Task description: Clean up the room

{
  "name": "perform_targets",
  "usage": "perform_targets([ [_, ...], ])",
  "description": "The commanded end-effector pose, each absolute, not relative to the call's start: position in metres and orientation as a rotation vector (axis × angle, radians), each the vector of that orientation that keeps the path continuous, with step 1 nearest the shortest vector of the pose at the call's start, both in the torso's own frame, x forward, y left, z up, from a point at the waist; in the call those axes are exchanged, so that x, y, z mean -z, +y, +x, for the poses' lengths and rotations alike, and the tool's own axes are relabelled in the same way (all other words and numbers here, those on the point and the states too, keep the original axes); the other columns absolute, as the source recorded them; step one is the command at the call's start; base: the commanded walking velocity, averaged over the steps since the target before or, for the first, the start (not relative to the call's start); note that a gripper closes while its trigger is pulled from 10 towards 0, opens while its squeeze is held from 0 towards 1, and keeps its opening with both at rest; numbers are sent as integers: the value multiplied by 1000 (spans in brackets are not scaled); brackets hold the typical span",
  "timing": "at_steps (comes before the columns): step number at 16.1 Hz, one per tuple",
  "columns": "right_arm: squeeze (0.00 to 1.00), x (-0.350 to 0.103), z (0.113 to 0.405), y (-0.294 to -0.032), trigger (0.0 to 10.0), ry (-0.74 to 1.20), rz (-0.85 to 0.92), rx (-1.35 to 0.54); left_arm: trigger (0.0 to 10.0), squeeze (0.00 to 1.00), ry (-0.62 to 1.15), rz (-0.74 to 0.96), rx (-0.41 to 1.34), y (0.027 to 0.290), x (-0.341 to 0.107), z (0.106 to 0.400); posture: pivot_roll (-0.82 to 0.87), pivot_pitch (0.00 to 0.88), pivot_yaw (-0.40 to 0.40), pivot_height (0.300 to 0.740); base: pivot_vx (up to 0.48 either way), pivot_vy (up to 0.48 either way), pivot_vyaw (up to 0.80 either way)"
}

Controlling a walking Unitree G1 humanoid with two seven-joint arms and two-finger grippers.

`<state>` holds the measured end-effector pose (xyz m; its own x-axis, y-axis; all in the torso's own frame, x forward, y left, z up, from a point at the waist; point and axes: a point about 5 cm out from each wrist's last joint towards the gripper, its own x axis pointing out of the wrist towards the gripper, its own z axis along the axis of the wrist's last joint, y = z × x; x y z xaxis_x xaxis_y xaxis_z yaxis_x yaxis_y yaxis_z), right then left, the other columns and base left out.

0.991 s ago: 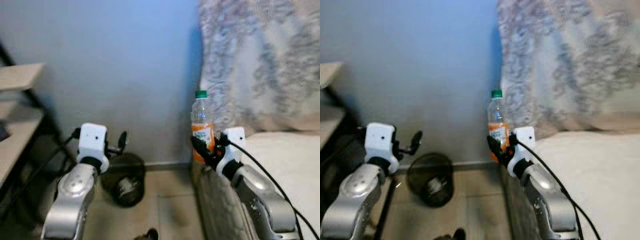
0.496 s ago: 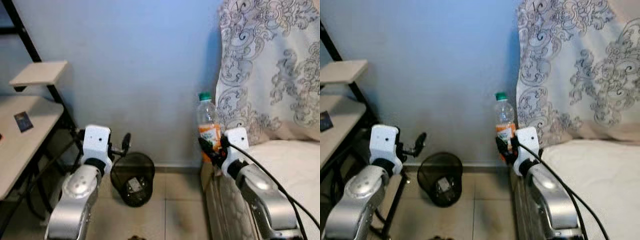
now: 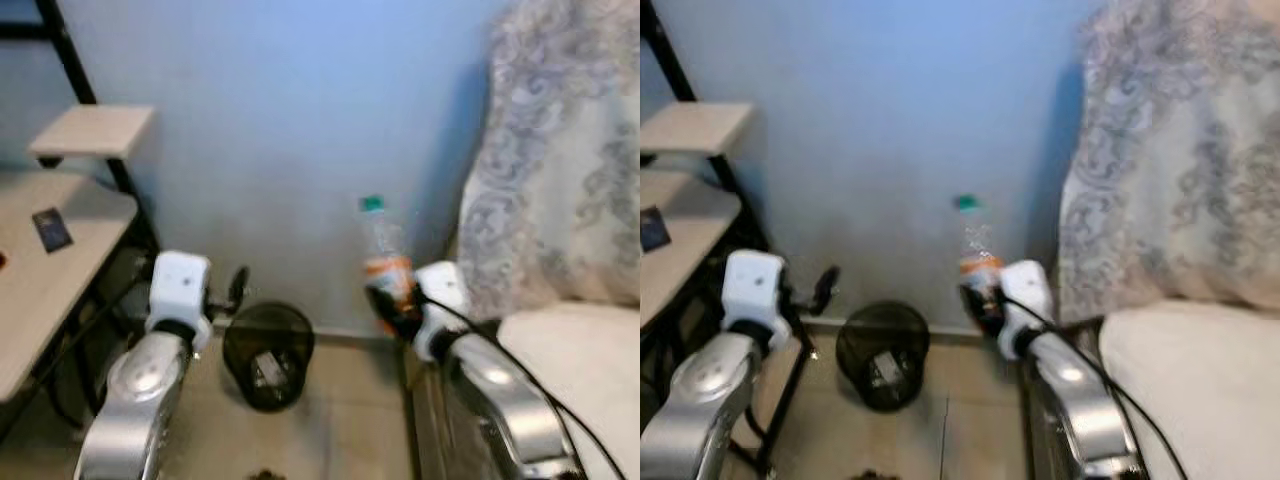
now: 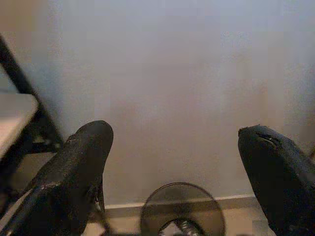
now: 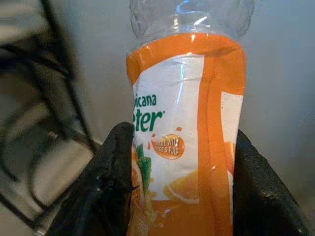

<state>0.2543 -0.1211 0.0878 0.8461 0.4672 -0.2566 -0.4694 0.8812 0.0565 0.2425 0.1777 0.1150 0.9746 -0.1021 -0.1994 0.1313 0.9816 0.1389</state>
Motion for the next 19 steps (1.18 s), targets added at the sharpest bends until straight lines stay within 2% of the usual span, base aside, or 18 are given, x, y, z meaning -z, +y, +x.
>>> perform_targets([
  [1,0,-88,255,-132,10000,267,-20,-461,10000,0,171,154,139,172,-119,243,-35,0,9,740,281,0,800],
  [3,0,-85,255,-135,10000,286,18,-437,10000,0,173,164,142,172,-118,242,-31,0,4,740,281,0,0],
  [13,0,-84,252,-136,10000,302,-25,-456,10000,0,185,143,143,172,-115,238,-32,0,4,740,284,0,0],
  [17,0,-81,252,-134,10000,314,-53,-493,10000,0,188,150,151,172,-114,237,-30,0,4,740,285,0,800],
  [19,0,-77,256,-136,10000,341,-50,-481,10000,0,196,167,169,170,-113,236,-29,0,5,740,281,0,0],
])
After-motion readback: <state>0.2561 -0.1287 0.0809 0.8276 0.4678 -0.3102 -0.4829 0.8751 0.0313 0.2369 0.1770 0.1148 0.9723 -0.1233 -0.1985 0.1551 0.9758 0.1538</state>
